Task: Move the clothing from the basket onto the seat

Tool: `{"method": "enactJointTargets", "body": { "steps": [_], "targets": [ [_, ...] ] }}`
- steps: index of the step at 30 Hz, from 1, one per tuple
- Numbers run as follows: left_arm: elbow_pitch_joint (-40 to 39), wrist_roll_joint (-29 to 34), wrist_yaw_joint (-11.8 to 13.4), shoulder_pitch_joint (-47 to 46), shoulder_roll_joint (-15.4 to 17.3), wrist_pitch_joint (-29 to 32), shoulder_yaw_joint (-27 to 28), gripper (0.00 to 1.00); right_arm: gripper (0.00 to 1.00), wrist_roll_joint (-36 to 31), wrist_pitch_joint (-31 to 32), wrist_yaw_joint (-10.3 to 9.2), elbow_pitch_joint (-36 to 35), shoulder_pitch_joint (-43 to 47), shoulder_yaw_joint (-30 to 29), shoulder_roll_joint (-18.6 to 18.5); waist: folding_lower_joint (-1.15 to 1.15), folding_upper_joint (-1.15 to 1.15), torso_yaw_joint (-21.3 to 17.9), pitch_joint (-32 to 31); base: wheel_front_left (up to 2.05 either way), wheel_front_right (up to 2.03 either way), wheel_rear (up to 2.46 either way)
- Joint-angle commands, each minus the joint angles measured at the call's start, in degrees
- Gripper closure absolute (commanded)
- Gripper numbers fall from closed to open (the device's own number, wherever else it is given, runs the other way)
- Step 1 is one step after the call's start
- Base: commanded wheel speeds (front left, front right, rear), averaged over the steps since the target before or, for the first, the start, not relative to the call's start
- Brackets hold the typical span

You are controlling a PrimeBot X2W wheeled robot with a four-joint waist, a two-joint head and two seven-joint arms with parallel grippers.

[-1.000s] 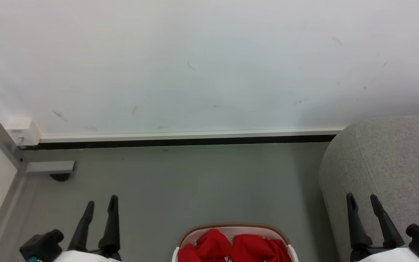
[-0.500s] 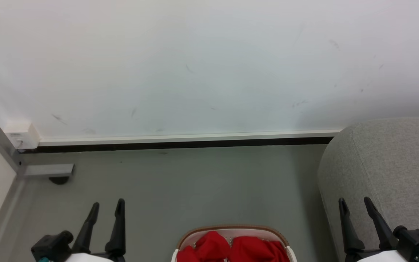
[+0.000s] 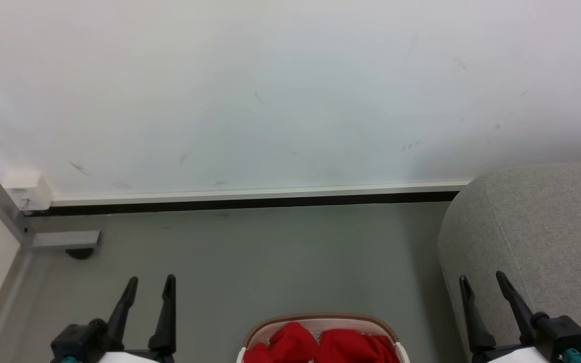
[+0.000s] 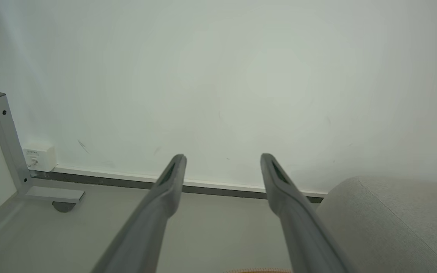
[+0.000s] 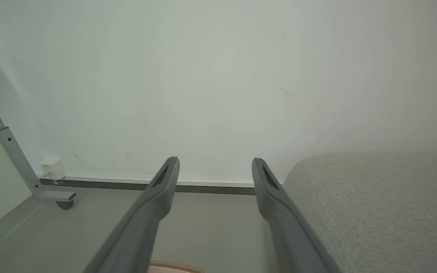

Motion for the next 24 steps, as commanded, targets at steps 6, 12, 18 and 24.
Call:
{"method": "enactJointTargets", "body": {
  "steps": [6,12,18,24],
  "targets": [
    [-0.2,3.6,-0.4,0.0,0.6,-1.1,0.0,0.0,0.0,-3.9,-0.5,-0.11,0.6,-0.8,-0.1,0.4,0.0,0.0,-0.2,-0.4,0.0,0.0,0.0],
    [0.2,4.9,-0.4,0.1,0.7,-1.5,-0.3,0.0,0.0,-5.9,-0.7,-0.11,1.0,-0.8,-0.2,0.8,0.0,0.0,-0.4,-0.6,0.0,0.0,0.0],
    [0.6,7.2,-0.4,0.2,0.8,-2.0,-0.6,0.0,0.0,-7.9,-0.9,-0.12,1.4,-0.7,-0.5,1.2,0.0,0.0,-0.5,-0.9,0.0,0.0,0.0],
    [0.9,6.9,-0.4,0.2,0.9,-2.0,-0.7,0.0,0.0,-7.2,-0.8,-0.12,1.2,-0.6,-0.6,1.2,0.0,0.0,-0.4,-1.0,0.0,0.0,0.0]
  ]
}}
